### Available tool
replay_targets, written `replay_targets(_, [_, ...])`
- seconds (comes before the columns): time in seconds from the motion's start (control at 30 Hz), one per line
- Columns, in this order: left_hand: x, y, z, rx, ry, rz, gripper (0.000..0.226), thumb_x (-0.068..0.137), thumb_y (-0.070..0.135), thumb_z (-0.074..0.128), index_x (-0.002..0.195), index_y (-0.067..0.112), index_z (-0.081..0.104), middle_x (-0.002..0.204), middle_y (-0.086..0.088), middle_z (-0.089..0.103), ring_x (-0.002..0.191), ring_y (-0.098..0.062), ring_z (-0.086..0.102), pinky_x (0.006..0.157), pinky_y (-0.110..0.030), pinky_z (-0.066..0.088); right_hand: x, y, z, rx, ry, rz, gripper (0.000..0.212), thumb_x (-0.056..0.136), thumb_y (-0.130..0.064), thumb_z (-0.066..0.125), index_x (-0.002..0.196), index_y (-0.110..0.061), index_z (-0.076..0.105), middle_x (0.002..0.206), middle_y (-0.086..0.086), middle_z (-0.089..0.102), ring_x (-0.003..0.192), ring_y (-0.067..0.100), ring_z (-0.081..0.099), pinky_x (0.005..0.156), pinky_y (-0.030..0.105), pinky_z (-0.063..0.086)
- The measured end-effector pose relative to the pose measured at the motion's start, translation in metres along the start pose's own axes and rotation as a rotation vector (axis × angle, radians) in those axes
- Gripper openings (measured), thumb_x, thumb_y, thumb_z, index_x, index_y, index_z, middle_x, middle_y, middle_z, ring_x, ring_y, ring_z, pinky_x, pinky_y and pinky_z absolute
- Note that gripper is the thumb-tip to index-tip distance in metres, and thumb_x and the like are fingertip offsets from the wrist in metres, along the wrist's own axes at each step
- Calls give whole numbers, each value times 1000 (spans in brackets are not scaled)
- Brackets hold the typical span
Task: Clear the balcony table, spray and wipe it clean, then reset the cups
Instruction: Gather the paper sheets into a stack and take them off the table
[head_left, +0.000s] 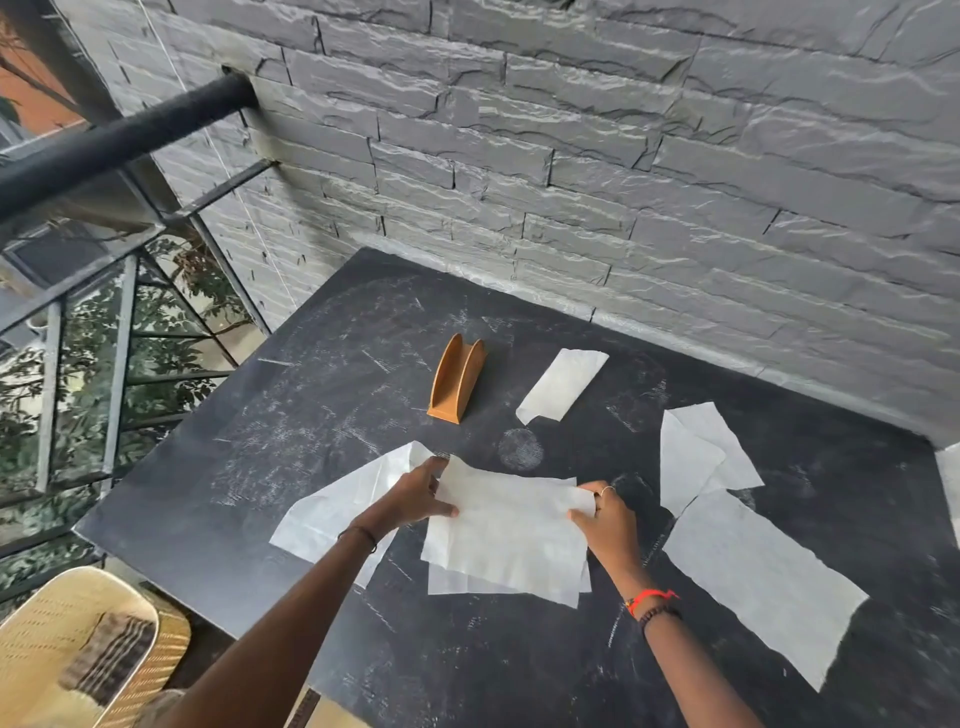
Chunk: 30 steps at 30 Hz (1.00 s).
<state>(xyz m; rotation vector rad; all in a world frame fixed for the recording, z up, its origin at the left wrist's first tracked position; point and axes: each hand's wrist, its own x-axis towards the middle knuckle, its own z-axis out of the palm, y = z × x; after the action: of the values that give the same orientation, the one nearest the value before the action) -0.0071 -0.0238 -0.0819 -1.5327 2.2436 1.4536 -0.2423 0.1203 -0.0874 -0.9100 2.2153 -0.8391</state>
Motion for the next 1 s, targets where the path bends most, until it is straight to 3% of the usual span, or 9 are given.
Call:
replay_targets(0.1, [-3, -1, -3, 24, 58, 9, 61, 78, 21, 79, 132, 12, 50, 97, -5, 56, 85, -19, 55, 78, -22, 43, 2, 0, 8, -112, 28, -93, 37, 72, -2, 72, 106, -9, 60, 97, 5, 63, 95, 25, 57, 77, 19, 34])
replay_targets(0.2, [-5, -8, -13, -11, 288, 130, 27, 84, 14, 72, 108, 5, 65, 92, -4, 59, 77, -19, 59, 78, -31, 49, 1, -6, 13, -321, 190, -200, 43, 74, -10, 74, 115, -12, 60, 99, 10, 56, 100, 31, 50, 88, 28, 28])
replay_targets(0.33, [-5, -38, -27, 69, 508, 123, 16, 85, 3, 67, 101, 3, 66, 102, -12, 56, 86, -31, 63, 82, -38, 52, 0, -39, 35, -302, 214, -342, 23, 81, -6, 67, 103, -10, 66, 101, 10, 60, 97, 31, 52, 90, 38, 42])
replay_targets(0.43, [-3, -49, -28, 105, 518, 58, 23, 86, 16, 69, 104, 2, 64, 107, -16, 57, 94, -35, 60, 84, -41, 50, 4, -65, 59, -199, 98, -369, 13, 90, -6, 55, 97, -4, 66, 99, 10, 63, 101, 27, 53, 87, 27, 38])
replay_targets(0.6, [7, -48, -26, 186, 503, -67, 43, 87, 40, 65, 106, 2, 57, 108, -16, 55, 100, -36, 55, 83, -45, 47, 12, -96, 92, -132, -8, -361, 15, 92, -7, 51, 98, -4, 64, 96, 10, 65, 95, 24, 58, 83, 33, 50])
replay_targets(0.7, [12, -47, -28, 241, 484, -67, 35, 90, 33, 62, 106, 3, 55, 109, -16, 54, 102, -37, 54, 82, -44, 45, 15, -106, 105, -114, -53, -332, 13, 89, -6, 53, 95, -6, 64, 94, 9, 65, 91, 21, 59, 77, 23, 46])
replay_targets(0.8, [17, -50, -36, 228, 464, -31, 20, 91, 19, 55, 98, 1, 61, 100, -18, 56, 96, -41, 57, 79, -44, 47, 18, -116, 114, -80, -81, -316, 14, 87, -3, 54, 94, -4, 66, 93, 11, 68, 88, 22, 62, 78, 26, 48])
replay_targets(0.9, [21, -56, -49, 141, 408, 21, 15, 88, 14, 61, 89, -1, 65, 92, -19, 60, 95, -39, 60, 81, -43, 49, 20, -123, 122, -69, -150, -273, 16, 90, -1, 50, 97, -2, 64, 95, 11, 69, 90, 22, 64, 73, 18, 43])
replay_targets(1.0, [21, -57, -59, 118, 340, 25, 16, 87, 10, 65, 88, -6, 67, 95, -24, 64, 93, -36, 63, 81, -36, 46, 23, -128, 128, -109, -182, -319, 27, 90, 5, 41, 104, -2, 64, 104, 11, 67, 99, 23, 62, 80, 18, 42])
